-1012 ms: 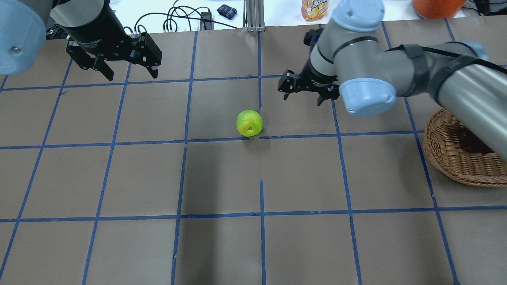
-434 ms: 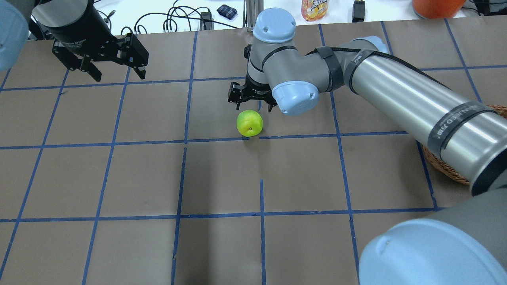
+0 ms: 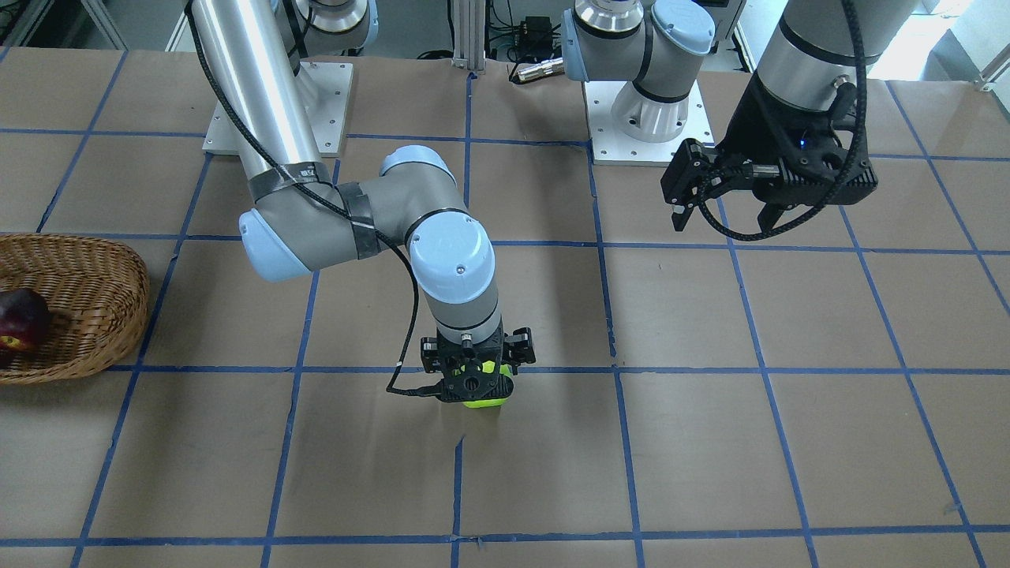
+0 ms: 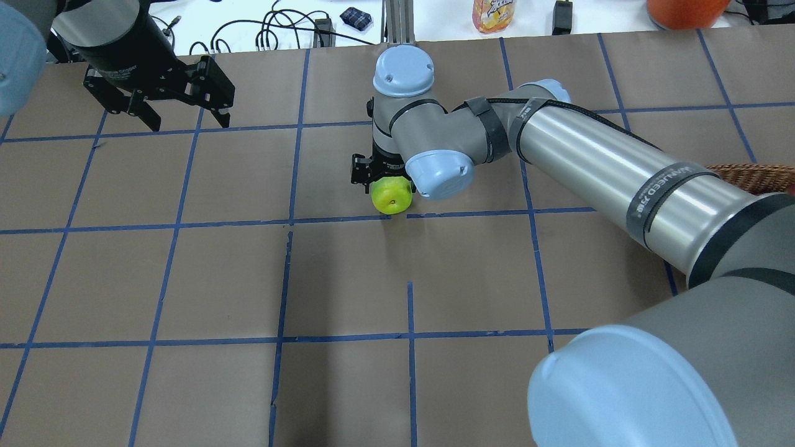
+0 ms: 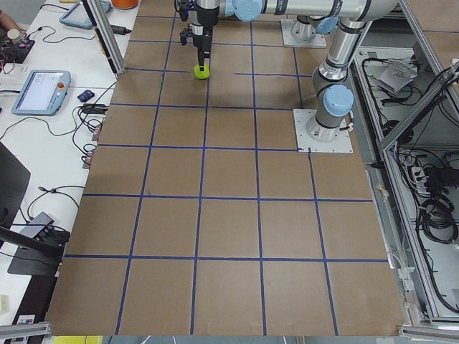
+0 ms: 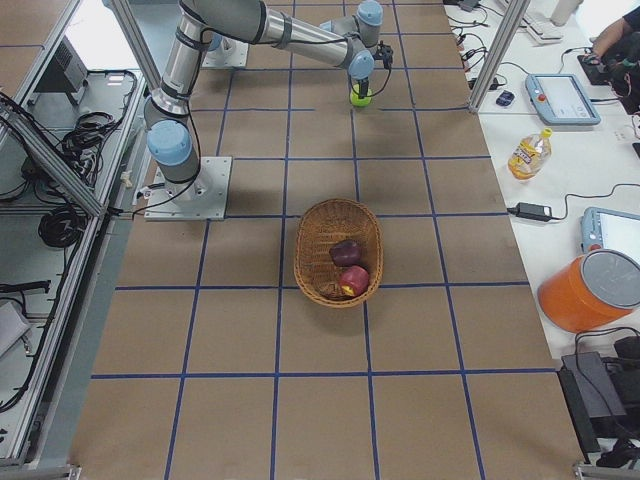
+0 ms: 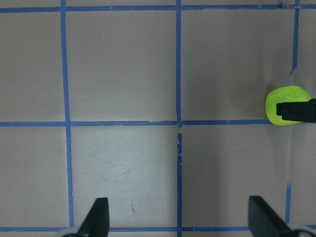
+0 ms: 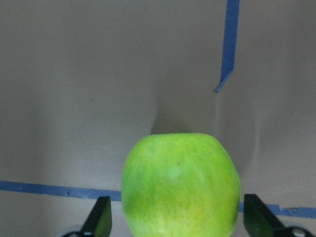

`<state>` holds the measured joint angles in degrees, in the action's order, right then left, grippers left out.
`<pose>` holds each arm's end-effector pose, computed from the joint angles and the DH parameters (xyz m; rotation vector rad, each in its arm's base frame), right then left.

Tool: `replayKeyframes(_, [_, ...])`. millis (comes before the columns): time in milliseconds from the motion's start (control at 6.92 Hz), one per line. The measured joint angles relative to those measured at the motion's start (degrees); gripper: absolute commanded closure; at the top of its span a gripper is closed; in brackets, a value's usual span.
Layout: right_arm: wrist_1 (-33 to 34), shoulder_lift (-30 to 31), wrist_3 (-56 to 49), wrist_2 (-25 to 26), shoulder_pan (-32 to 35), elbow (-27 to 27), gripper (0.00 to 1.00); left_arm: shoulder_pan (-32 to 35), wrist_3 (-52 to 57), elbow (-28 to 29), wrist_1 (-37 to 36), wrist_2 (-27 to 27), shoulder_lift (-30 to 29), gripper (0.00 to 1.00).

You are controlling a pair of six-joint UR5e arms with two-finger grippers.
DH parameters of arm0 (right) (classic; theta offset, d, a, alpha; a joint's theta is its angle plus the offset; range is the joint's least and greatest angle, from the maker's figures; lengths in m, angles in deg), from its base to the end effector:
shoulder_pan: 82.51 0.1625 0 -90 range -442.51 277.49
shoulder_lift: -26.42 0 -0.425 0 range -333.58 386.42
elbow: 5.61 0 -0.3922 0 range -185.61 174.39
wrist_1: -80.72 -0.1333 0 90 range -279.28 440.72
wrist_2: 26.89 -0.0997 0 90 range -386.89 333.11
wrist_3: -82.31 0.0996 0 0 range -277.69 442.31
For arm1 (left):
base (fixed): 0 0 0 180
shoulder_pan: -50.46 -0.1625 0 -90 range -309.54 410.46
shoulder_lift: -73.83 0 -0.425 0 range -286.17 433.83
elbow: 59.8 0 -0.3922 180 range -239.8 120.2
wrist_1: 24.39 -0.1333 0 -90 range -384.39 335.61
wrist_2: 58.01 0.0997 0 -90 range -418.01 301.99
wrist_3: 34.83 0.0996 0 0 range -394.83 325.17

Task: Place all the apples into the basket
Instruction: 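Carry the green apple with the right gripper and drop it into the basket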

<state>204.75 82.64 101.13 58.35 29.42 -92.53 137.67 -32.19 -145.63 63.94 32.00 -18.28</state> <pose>0.3848 -0.5768 0.2222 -0.0863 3.0420 -0.0389 -0.1081 -0.5194 0.5084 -0.0041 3.1367 -0.1020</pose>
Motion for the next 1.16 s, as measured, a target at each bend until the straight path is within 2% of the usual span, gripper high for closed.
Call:
replayKeyframes(145, [0.54,-0.69,-0.47,2.11,0.58,-0.3,0.03,0.02,-0.02,-0.02,0.0,-0.01,0.0,0.0])
replayKeyframes(289, [1.4,-1.39,-1.34,2.8,0.81,-0.81,0.12,0.02,-0.08,-0.03,0.0,0.01,-0.02,0.0])
replayKeyframes(434, [2.61,-1.86,-2.32,3.04,0.86,-1.31,0.34,0.04,-0.16,-0.03,0.0,0.05,-0.02,0.0])
replayKeyframes(578, [3.28,-1.84,-3.05,3.2,0.82,-1.56,0.4,0.05,-0.22,-0.06,0.0,0.07,-0.01,0.0])
replayKeyframes(867, [3.23,-0.28,-3.86,3.35,0.06,-1.82,0.41,0.06,-0.44,-0.05,0.0,0.08,0.0,0.0])
replayKeyframes(1012, [0.37,2.89,-4.42,3.53,-1.83,-1.92,0.41,0.07,-0.52,-0.05,0.0,0.1,0.01,0.0])
replayKeyframes(1157, [-5.42,7.65,-4.67,3.9,-5.51,-2.08,0.4,0.06,-0.57,-0.04,0.0,0.14,0.0,0.0])
